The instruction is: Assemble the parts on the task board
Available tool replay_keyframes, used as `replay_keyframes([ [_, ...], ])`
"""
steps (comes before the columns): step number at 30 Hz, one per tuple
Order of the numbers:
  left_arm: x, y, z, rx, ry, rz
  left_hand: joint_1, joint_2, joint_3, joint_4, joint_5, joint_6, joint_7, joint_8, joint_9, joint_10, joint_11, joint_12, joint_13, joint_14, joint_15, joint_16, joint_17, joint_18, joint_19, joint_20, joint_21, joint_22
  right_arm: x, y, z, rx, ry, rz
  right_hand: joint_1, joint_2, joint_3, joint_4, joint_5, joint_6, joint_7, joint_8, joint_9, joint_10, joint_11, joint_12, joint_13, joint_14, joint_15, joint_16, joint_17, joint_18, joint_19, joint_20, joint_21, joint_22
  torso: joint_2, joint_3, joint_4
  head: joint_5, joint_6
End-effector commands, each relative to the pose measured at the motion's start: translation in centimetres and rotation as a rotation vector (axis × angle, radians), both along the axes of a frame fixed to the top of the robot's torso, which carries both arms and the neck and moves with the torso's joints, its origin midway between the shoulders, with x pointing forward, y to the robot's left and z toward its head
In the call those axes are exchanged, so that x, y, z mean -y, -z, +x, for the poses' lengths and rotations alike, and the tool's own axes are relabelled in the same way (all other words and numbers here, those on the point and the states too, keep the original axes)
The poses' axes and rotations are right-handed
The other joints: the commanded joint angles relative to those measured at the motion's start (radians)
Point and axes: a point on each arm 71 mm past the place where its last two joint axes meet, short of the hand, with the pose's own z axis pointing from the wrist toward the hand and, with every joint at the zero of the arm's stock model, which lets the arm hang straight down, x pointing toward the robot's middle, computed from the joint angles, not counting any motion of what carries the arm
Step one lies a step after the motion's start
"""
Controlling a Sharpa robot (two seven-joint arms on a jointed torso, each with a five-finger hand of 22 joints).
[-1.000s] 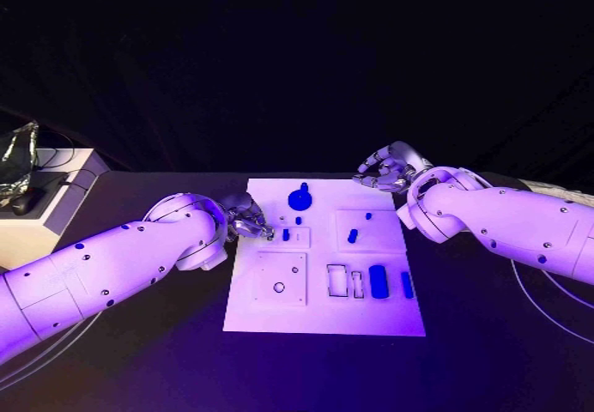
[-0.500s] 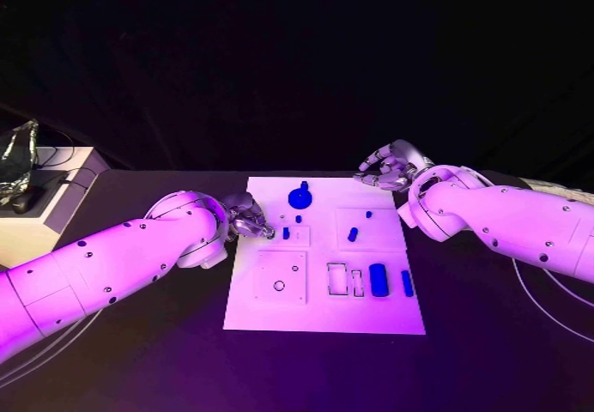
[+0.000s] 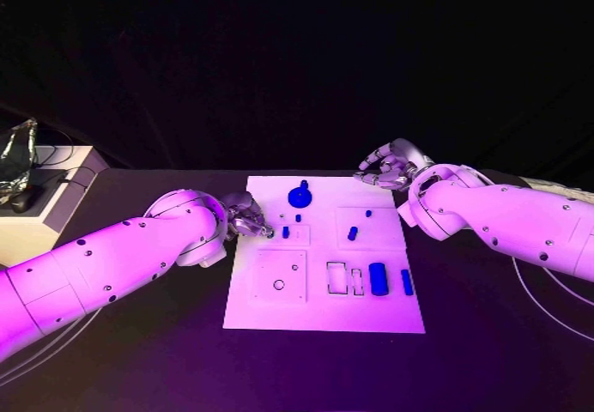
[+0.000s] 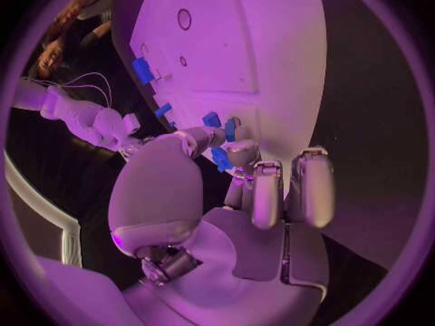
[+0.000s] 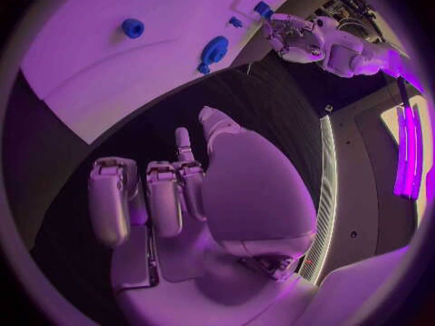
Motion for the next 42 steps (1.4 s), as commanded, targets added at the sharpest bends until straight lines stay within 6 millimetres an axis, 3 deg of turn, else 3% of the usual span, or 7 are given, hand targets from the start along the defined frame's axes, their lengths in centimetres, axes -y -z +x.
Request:
replay_keyframes([
  [1,0.05,0.35,-0.17,-0.02,0.017,0.025,-0.002,0.01,0.189,-0.193,-0.005,0.015,-0.006,0.003,0.002,0.002,-0.001,-0.003,-0.001,0.1,-0.007,0.006,0.257,-0.007,0.001,-0.002,0.004,0.049,-0.12,-0.01,-0.03,0.004,-0.015,-0.007,-0.01,-0.001,0.005,0.001,0.004,-0.009,0.0,0.006,0.001,0.04,-0.003,-0.004,0.196,0.081,-0.003,-0.005,0.166,0.006,0.052,-0.003,-0.006,0.2,0.0,-0.0007,0.0005,-0.001,-0.002],
  [42,-0.58,0.48,-0.03,-0.08,0.004,0.014,0.004,0.011,0.19,-0.198,-0.009,0.018,-0.007,0.0,0.001,0.004,-0.002,-0.005,-0.002,0.102,-0.007,0.008,0.263,-0.008,0.004,-0.003,0.006,0.053,0.0,-0.01,0.01,0.004,-0.009,-0.01,-0.01,-0.001,0.005,0.001,0.004,-0.009,0.0,0.006,0.001,0.04,-0.003,-0.004,0.196,0.081,-0.003,-0.005,0.166,0.006,0.052,-0.003,-0.006,0.2,0.0,0.0009,-0.0004,0.0,-0.009],
])
